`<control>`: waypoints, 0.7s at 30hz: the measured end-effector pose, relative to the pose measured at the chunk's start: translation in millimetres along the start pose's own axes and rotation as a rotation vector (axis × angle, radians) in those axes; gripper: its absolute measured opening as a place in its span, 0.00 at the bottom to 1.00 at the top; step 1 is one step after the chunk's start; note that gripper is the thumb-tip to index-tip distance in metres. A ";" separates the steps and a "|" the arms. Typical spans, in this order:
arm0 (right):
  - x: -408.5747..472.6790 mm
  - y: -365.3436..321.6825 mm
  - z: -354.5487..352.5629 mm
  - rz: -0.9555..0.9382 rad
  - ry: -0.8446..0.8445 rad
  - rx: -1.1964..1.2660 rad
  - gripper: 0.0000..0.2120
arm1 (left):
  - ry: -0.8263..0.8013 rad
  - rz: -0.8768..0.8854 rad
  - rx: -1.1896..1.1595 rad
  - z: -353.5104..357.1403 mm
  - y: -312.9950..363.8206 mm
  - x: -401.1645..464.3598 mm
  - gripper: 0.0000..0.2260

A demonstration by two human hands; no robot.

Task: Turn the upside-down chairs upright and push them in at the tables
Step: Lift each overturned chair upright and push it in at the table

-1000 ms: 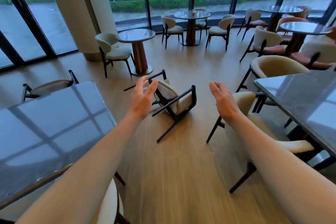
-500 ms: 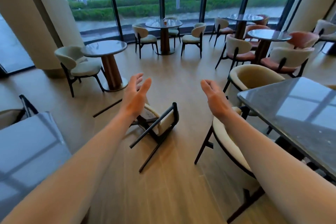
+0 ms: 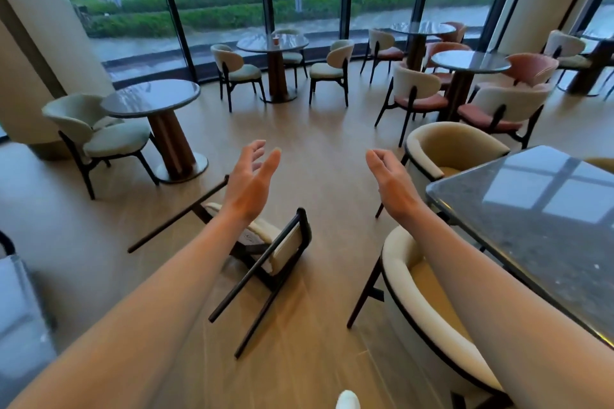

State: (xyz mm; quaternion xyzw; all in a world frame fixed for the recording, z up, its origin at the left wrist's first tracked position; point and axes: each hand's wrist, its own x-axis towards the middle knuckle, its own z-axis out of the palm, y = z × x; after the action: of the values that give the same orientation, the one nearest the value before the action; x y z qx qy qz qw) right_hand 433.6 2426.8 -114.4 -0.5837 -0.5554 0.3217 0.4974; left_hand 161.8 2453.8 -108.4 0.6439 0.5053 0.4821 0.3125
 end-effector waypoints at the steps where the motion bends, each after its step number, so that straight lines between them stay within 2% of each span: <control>1: 14.4 4.6 -0.9 0.000 -0.004 0.004 0.18 | -0.007 0.000 0.001 5.9 -4.0 14.1 0.31; 7: 126.1 21.5 -6.0 0.002 -0.019 0.019 0.24 | 0.028 0.010 -0.011 40.4 -14.4 120.3 0.32; 13: 226.5 28.9 -13.0 -0.017 -0.047 0.024 0.18 | 0.056 0.023 -0.005 74.0 -20.8 217.0 0.32; 18: 291.1 52.9 -8.7 0.002 -0.064 0.014 0.23 | 0.058 -0.006 0.017 93.2 -44.3 267.8 0.31; 21: 325.6 70.9 1.8 0.024 -0.080 0.035 0.22 | 0.050 -0.034 0.028 99.5 -62.5 300.7 0.29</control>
State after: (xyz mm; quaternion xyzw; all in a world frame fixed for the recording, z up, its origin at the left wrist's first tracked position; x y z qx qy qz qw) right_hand 512.5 2750.4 -123.8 -0.5684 -0.5621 0.3603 0.4809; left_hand 240.5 2766.9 -106.1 0.6274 0.5304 0.4854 0.2990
